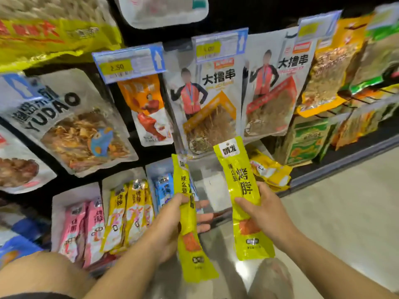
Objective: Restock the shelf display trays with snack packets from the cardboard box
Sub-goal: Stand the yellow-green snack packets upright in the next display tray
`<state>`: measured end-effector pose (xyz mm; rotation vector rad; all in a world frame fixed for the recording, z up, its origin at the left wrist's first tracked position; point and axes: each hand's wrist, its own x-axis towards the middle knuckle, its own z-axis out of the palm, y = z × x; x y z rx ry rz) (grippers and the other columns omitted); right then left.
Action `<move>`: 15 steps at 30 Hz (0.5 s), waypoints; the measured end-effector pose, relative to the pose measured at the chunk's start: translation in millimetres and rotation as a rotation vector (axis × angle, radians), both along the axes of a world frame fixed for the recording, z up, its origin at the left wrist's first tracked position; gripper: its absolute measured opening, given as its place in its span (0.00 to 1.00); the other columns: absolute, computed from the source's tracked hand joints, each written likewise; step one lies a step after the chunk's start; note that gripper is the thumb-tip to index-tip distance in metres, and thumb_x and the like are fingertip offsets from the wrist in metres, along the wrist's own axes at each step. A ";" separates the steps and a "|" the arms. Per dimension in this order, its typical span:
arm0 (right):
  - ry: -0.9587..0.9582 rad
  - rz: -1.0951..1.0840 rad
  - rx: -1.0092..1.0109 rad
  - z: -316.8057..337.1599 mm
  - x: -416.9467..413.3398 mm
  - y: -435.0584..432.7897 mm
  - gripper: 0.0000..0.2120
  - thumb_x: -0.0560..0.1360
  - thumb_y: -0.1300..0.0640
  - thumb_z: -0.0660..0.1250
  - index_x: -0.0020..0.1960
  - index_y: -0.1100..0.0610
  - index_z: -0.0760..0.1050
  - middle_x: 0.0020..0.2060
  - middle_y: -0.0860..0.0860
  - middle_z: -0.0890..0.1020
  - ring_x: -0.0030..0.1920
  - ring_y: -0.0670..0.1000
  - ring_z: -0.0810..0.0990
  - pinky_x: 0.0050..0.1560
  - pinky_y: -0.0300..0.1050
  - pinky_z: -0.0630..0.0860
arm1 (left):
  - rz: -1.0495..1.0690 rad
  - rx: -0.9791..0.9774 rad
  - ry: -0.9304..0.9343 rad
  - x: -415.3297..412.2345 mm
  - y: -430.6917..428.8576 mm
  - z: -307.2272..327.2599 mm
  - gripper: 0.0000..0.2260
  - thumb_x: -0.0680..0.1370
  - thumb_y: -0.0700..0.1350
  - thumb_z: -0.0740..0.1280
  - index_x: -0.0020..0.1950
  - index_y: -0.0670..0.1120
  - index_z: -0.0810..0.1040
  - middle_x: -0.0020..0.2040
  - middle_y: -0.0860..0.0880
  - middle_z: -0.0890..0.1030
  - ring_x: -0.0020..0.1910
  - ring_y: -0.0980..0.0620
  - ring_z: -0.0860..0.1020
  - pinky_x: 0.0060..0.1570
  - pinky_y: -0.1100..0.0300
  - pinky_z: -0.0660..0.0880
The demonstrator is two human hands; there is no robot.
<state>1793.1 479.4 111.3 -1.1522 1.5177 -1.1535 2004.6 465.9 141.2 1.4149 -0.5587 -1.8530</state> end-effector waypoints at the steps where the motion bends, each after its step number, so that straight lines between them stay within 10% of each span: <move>1: -0.004 0.002 0.019 -6.3 -6.1 -0.6 0.12 0.75 0.62 0.74 0.51 0.47 0.78 0.38 0.42 0.85 0.36 0.47 0.85 0.39 0.49 0.83 | -0.013 0.046 0.032 -2.6 -3.8 -13.2 0.16 0.82 0.45 0.56 0.59 0.37 0.78 0.56 0.38 0.84 0.54 0.37 0.82 0.58 0.42 0.78; 15: 0.029 -0.206 0.166 -106.9 -38.8 -62.3 0.11 0.74 0.57 0.75 0.54 0.49 0.78 0.45 0.45 0.86 0.42 0.43 0.85 0.47 0.45 0.81 | -0.091 0.093 -0.116 -48.2 -110.2 -146.5 0.10 0.79 0.44 0.70 0.59 0.43 0.80 0.50 0.37 0.84 0.45 0.38 0.83 0.51 0.36 0.80</move>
